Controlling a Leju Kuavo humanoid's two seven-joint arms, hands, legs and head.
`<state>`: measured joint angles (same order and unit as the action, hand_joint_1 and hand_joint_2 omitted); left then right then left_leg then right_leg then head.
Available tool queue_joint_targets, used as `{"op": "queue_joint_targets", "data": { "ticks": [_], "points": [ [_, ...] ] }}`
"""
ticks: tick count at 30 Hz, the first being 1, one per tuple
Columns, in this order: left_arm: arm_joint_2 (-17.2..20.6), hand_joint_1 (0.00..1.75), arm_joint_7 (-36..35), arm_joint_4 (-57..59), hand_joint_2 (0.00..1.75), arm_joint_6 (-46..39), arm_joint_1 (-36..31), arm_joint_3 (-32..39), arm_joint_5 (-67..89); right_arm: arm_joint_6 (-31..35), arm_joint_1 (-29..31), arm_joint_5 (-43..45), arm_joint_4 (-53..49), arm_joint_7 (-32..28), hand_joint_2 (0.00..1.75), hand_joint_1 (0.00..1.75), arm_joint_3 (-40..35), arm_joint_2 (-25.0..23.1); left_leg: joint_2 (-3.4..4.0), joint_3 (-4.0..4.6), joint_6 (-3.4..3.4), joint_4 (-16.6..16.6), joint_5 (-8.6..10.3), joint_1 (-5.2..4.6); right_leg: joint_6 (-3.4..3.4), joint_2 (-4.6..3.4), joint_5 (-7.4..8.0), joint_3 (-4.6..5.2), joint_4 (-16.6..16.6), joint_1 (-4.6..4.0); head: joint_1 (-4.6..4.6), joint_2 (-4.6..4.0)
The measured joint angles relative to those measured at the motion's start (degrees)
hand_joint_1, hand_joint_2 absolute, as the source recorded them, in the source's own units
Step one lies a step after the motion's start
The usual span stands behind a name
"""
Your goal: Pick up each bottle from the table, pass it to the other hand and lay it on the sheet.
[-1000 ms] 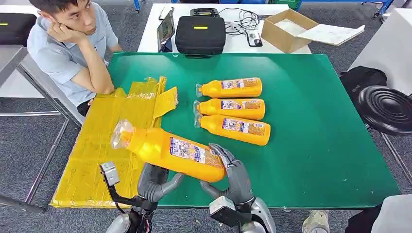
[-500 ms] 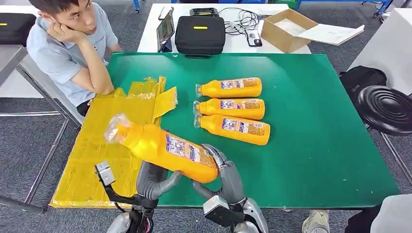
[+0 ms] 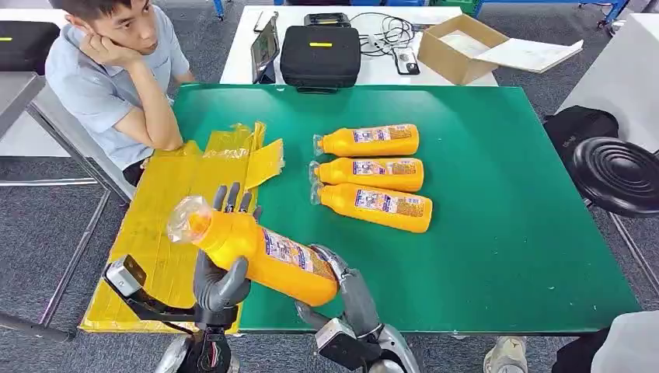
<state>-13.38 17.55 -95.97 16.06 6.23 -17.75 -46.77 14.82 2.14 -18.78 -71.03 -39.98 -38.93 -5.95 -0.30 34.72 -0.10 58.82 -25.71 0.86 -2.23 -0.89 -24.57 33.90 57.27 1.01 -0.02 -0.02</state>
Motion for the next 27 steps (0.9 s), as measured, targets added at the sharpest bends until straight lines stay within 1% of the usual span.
{"op": "queue_joint_targets", "data": {
  "ticks": [4,5,6,9,13,19,22,27],
  "points": [
    [0.0,0.0,0.07,0.44,1.75,0.39,-0.1,0.61,0.0,-0.04,0.07,-0.07,1.35,0.02,1.75,1.75,-0.37,-0.28,0.0,0.0,0.0,0.0,0.0,0.0,0.0,0.0,0.0,0.01,0.0,0.0,0.02,0.0],
    [0.0,0.38,0.07,0.46,1.75,0.53,-0.11,0.79,0.0,-0.06,0.1,-0.07,1.62,0.0,1.75,1.75,-0.37,-0.35,0.0,0.0,0.0,0.0,0.0,0.0,0.0,0.0,0.0,0.02,0.0,0.0,0.0,0.0],
    [0.0,1.75,0.09,0.55,1.75,0.61,-0.15,0.9,0.0,-0.07,0.16,-0.07,1.83,0.0,1.75,1.75,-0.44,-0.37,0.0,0.0,0.0,0.0,0.0,0.0,0.0,0.0,0.0,0.02,0.0,0.0,0.02,0.0],
    [0.0,1.75,-0.22,0.88,1.75,1.18,-0.28,1.01,0.22,0.04,0.33,0.02,2.43,0.02,1.75,1.75,-0.48,-0.39,0.0,0.01,0.0,0.0,0.0,0.0,0.0,0.0,0.0,0.02,0.0,0.0,0.0,0.0],
    [0.37,1.75,-0.5,2.54,1.75,1.16,-1.0,0.66,4.66,1.36,0.31,0.11,3.1,0.09,1.75,1.75,-0.57,-0.37,0.0,0.01,0.0,0.0,0.0,0.0,0.0,0.0,0.0,0.01,0.0,0.01,0.02,0.0],
    [1.18,1.75,5.27,5.42,1.75,-3.61,-2.61,-2.05,18.67,2.34,-0.36,-1.49,3.58,0.55,1.75,1.75,-0.17,-0.24,-0.01,0.01,0.0,0.0,0.0,0.0,0.0,0.01,0.0,0.0,0.0,0.01,0.0,0.0],
    [1.57,1.75,4.79,6.88,1.75,-5.24,-3.6,-3.47,21.16,2.55,-1.27,-2.34,3.58,0.9,1.75,1.75,0.39,-0.09,-0.02,0.03,0.0,0.0,0.0,0.0,0.0,0.01,0.0,-0.01,0.0,0.01,0.0,0.0],
    [2.05,1.75,3.3,9.03,1.75,-5.61,-4.82,-4.85,21.35,3.17,-2.3,-2.64,3.58,1.03,1.75,1.75,1.25,0.11,-0.02,0.04,0.0,0.0,0.0,0.0,0.0,0.01,0.0,0.0,0.0,0.0,0.0,0.0]
  ]
}}
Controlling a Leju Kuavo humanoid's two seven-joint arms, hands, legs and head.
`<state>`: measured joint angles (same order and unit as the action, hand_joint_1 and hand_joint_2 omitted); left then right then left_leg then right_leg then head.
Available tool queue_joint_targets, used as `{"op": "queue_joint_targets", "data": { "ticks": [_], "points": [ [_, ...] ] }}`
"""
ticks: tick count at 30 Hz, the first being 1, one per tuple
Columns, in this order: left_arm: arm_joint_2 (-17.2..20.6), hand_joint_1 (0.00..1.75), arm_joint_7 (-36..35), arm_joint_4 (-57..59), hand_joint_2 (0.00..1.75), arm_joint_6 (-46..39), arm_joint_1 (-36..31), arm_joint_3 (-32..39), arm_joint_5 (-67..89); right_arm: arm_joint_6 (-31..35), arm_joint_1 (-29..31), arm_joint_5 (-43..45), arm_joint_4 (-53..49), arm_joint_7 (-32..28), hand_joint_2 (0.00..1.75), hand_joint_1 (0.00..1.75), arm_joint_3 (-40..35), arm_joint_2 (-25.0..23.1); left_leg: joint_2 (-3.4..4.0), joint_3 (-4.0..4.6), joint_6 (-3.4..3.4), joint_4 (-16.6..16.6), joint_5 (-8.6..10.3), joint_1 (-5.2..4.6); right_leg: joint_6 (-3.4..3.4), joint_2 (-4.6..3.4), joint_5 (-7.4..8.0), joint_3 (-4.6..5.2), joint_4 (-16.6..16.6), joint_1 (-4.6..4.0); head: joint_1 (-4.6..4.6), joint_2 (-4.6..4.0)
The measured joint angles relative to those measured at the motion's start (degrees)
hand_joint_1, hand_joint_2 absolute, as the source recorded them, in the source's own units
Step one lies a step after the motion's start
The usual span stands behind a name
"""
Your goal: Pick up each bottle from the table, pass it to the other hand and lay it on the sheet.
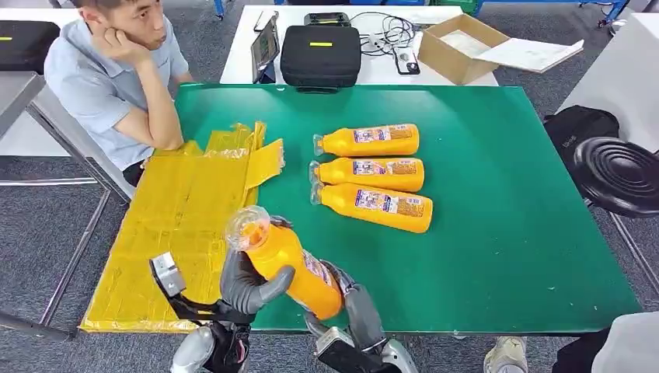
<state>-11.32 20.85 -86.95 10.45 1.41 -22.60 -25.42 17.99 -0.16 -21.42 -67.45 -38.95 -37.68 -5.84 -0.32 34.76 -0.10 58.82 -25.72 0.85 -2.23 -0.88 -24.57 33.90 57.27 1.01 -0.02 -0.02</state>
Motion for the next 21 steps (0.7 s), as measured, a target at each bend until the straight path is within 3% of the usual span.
{"op": "queue_joint_targets", "data": {
  "ticks": [3,4,5,8,9,21],
  "points": [
    [0.17,1.75,-0.55,0.96,1.75,0.48,-0.63,-0.33,-0.74,-0.15,-0.21,0.0,-0.07,0.02,1.75,1.75,0.48,0.04,0.0,0.0,0.0,0.0,0.0,0.0,0.0,0.0,0.0,0.0,0.0,0.0,0.0,0.0],
    [0.26,1.75,-0.72,1.25,1.75,0.5,-0.75,-0.41,-1.09,-0.28,-0.21,0.0,-0.07,0.02,1.75,0.79,0.59,0.04,0.0,0.0,0.0,0.0,0.0,0.0,0.0,0.0,0.0,-0.01,0.0,0.0,0.0,0.0],
    [0.33,1.75,-0.85,1.46,1.75,0.44,-0.96,-0.5,-1.29,-0.44,-0.22,-0.04,-0.09,0.02,1.75,0.0,0.7,0.04,0.0,0.0,0.0,0.0,0.0,0.0,0.0,0.0,0.0,-0.01,0.0,0.0,0.0,0.0],
    [0.37,1.75,-2.14,1.73,1.75,-0.88,-1.66,-0.5,-2.47,-1.23,-0.22,-0.09,-0.26,-0.22,1.75,0.0,0.87,0.02,-0.01,-0.01,0.0,0.0,0.02,0.0,0.0,0.01,0.0,-0.03,0.0,0.0,0.0,0.0],
    [0.41,1.75,-2.56,1.9,1.75,-0.92,-1.7,-0.5,-3.4,-1.72,-0.21,0.33,-0.59,-0.26,0.0,0.0,0.83,-0.09,-0.01,-0.02,0.0,0.0,0.02,0.0,0.0,0.0,0.0,-0.03,0.01,0.0,0.0,0.0],
    [1.46,1.75,-6.95,1.09,1.75,-0.59,-3.95,1.8,-13.12,1.6,0.37,2.45,-1.97,-0.68,0.0,0.0,-0.79,-0.44,-0.04,0.01,0.02,0.0,0.04,0.0,0.0,0.05,0.0,-0.02,0.01,0.0,0.0,0.0]
  ]
}}
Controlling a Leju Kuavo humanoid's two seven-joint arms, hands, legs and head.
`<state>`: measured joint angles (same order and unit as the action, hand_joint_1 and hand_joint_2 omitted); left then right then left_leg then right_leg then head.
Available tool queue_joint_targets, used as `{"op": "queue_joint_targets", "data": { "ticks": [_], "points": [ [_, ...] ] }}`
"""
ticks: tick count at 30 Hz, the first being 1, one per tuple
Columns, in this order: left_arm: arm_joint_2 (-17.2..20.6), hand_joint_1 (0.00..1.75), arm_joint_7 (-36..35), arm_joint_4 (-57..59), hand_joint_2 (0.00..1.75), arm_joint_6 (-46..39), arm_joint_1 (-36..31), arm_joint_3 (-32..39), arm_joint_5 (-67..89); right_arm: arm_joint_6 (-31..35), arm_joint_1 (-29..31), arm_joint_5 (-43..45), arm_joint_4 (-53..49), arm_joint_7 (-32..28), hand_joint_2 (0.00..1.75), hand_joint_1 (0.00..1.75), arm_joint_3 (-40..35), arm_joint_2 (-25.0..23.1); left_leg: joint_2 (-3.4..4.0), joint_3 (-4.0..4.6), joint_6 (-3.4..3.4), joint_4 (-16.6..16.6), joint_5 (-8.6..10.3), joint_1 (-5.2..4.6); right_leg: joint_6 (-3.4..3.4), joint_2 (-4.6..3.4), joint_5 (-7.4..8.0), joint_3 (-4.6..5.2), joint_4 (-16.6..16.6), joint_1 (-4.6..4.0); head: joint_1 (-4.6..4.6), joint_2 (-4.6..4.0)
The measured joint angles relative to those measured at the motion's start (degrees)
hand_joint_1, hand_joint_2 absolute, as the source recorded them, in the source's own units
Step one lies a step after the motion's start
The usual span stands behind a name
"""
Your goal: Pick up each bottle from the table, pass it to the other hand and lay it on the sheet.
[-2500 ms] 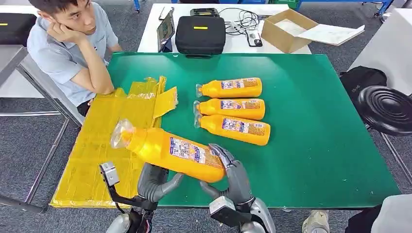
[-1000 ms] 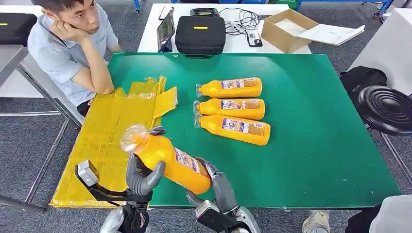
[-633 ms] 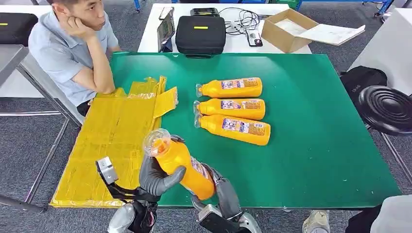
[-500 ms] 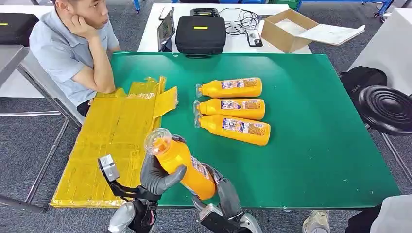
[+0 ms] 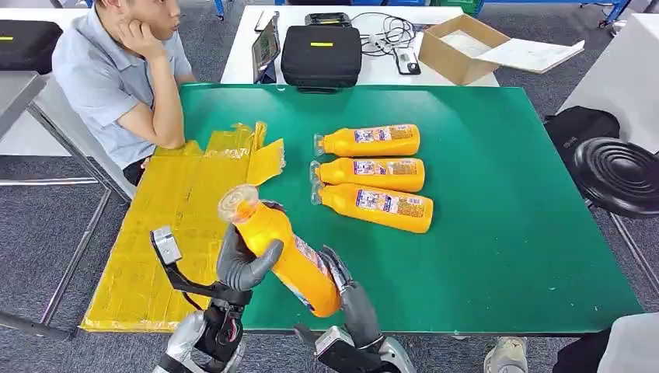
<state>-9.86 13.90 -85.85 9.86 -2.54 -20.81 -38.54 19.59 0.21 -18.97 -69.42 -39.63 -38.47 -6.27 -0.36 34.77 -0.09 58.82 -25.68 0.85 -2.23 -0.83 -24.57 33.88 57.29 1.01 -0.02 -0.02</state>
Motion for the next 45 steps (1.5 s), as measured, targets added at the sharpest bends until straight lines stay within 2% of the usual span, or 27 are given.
{"op": "queue_joint_targets", "data": {
  "ticks": [21,24,27,28,35,40,43,45],
  "points": [
    [0.85,1.75,-0.5,-0.5,1.75,-0.65,-0.55,2.47,-0.79,1.57,0.61,0.63,-0.02,-0.24,0.0,0.0,-1.0,0.02,0.0,0.0,0.0,0.0,0.0,0.0,0.0,0.0,0.0,0.0,0.0,0.0,0.0,0.0],
    [1.09,1.75,3.24,-1.09,1.75,-6.48,-0.73,2.51,7.28,3.43,0.6,0.72,0.0,-0.24,0.0,0.0,-1.0,0.07,0.0,0.0,0.0,0.0,0.01,0.0,0.0,0.0,0.0,0.01,0.0,0.0,0.0,0.0],
    [2.3,1.75,7.35,-2.25,1.75,-16.14,-2.19,2.42,23.52,6.56,0.7,0.11,0.0,-0.37,0.0,0.0,-1.0,0.48,-0.01,-0.03,-0.02,0.0,0.03,0.0,0.0,0.01,0.0,-0.01,0.0,0.0,0.0,0.0],
    [2.98,1.75,7.28,-2.32,1.75,-16.81,-2.58,2.47,26.0,7.21,0.9,0.15,0.0,-0.37,1.75,0.0,-0.98,0.48,0.01,-0.05,-0.02,0.0,0.02,0.0,0.0,0.0,0.0,0.01,0.0,0.0,0.0,0.0],
    [10.19,1.75,4.35,-3.63,1.75,-16.94,-4.27,2.58,40.67,11.8,0.81,1.53,-0.33,-0.39,1.75,0.0,0.83,1.16,0.03,-0.04,-0.01,0.0,0.04,0.01,0.0,0.0,0.0,0.01,0.02,-0.01,0.0,0.0],
    [15.3,1.75,1.84,-4.53,1.75,-5.33,-4.9,5.23,33.59,11.36,0.55,2.75,-1.27,-0.37,1.75,0.0,4.07,1.46,0.05,-0.05,0.0,0.0,0.04,0.01,0.01,-0.01,0.0,0.02,0.03,-0.01,0.0,0.0],
    [17.4,1.75,1.9,-5.88,1.75,-4.87,-4.89,6.95,35.16,11.19,0.31,3.65,-1.57,-0.37,1.75,0.0,5.72,1.46,0.04,-0.04,0.0,0.0,0.05,0.01,0.01,0.0,0.0,0.02,0.03,-0.01,0.0,0.0],
    [18.27,1.75,2.28,-6.73,1.75,-7.77,-4.87,7.63,40.61,10.86,0.04,4.04,-1.77,-0.39,1.75,0.0,6.52,1.46,0.04,-0.04,0.0,0.0,0.05,0.01,0.01,0.0,0.0,0.02,0.03,-0.01,0.0,0.0]
  ]
}}
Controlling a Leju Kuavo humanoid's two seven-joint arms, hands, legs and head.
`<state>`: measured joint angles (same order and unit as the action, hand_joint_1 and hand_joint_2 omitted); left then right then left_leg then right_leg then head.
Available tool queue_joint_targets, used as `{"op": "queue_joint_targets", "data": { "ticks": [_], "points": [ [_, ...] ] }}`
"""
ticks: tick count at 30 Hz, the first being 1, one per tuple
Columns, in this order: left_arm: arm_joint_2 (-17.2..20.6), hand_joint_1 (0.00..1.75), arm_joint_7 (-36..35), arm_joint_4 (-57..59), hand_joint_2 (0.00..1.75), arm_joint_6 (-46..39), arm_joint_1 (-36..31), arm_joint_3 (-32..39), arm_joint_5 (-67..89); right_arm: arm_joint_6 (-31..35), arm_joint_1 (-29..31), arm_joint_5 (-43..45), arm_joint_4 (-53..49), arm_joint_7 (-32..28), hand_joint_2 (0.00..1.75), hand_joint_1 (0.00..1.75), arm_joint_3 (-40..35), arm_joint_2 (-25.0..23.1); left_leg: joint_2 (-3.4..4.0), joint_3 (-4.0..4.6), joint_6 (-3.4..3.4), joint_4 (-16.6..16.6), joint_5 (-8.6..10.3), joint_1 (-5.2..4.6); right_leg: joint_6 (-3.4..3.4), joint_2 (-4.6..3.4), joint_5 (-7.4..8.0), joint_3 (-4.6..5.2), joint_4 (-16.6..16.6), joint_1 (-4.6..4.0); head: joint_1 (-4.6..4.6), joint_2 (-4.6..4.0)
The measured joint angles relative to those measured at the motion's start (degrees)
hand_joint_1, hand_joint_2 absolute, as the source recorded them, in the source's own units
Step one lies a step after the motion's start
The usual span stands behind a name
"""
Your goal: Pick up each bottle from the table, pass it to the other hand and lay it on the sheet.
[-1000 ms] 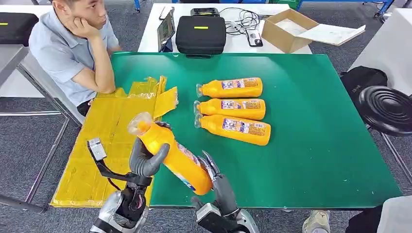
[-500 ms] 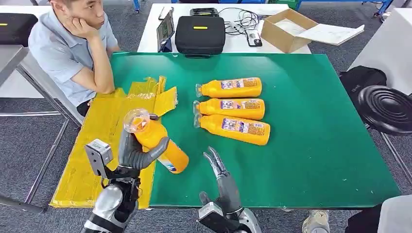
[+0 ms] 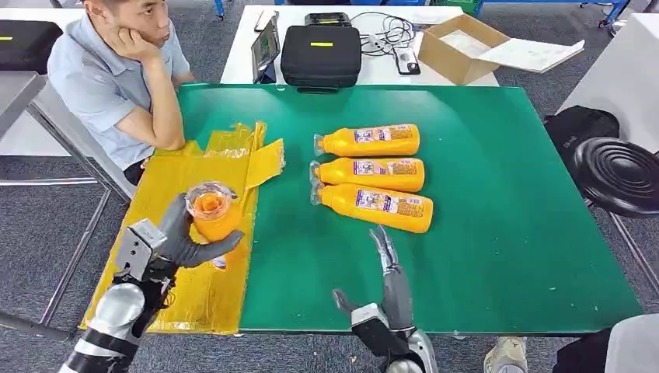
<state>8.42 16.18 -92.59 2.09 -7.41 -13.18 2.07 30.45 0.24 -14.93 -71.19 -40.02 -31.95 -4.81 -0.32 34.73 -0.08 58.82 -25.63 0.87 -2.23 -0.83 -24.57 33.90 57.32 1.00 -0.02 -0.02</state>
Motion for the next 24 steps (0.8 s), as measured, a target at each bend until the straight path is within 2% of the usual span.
{"op": "queue_joint_targets", "data": {
  "ticks": [5,8,11,12,18,24],
  "points": [
    [1.66,1.75,-2.66,-0.35,1.75,-13.32,-1.05,-0.57,32.95,-1.33,-0.7,-0.83,-0.5,0.0,1.75,0.0,1.25,-0.07,-0.01,0.0,0.0,0.0,0.0,-0.01,0.0,0.0,0.0,0.02,-0.01,0.01,-0.02,0.0],
    [2.73,1.75,-6.17,1.58,1.75,-13.21,-3.31,-2.67,45.57,-2.69,-0.97,-1.4,-1.03,0.0,1.75,0.0,1.81,-0.37,-0.04,-0.01,0.04,0.0,0.03,-0.01,0.0,0.01,0.0,0.01,-0.01,0.01,0.0,0.0],
    [3.1,1.75,-9.08,5.08,1.75,-9.85,-5.91,-5.85,51.51,-3.78,-1.0,-2.19,-1.11,0.0,1.75,0.0,1.9,-0.77,-0.02,-0.02,0.05,0.0,0.05,0.0,0.01,0.01,0.01,0.0,-0.01,0.01,-0.02,0.0],
    [3.08,1.75,-9.91,6.81,1.75,-8.67,-6.74,-6.96,52.49,-4.11,-1.01,-2.43,-1.11,0.0,0.0,0.0,1.9,-1.01,-0.02,-0.03,0.06,0.0,0.07,0.0,0.01,0.01,0.02,0.0,0.0,0.01,-0.02,0.0],
    [1.12,1.75,-14.62,19.24,1.75,-5.65,-11.73,-12.11,54.96,-5.35,-0.97,-3.3,-1.11,0.0,0.0,0.0,1.88,-2.27,-0.02,-0.03,0.08,0.01,0.08,0.0,0.01,0.01,0.03,0.01,0.0,0.01,0.0,0.0],
    [-0.5,1.75,-14.97,27.86,1.75,-2.31,-15.31,-14.12,53.32,-6.51,-0.93,-3.37,-1.09,0.0,0.0,0.0,1.88,-2.95,-0.02,0.0,0.08,0.01,0.08,0.0,0.0,0.0,0.03,0.03,0.0,0.01,0.0,0.0]
  ]
}}
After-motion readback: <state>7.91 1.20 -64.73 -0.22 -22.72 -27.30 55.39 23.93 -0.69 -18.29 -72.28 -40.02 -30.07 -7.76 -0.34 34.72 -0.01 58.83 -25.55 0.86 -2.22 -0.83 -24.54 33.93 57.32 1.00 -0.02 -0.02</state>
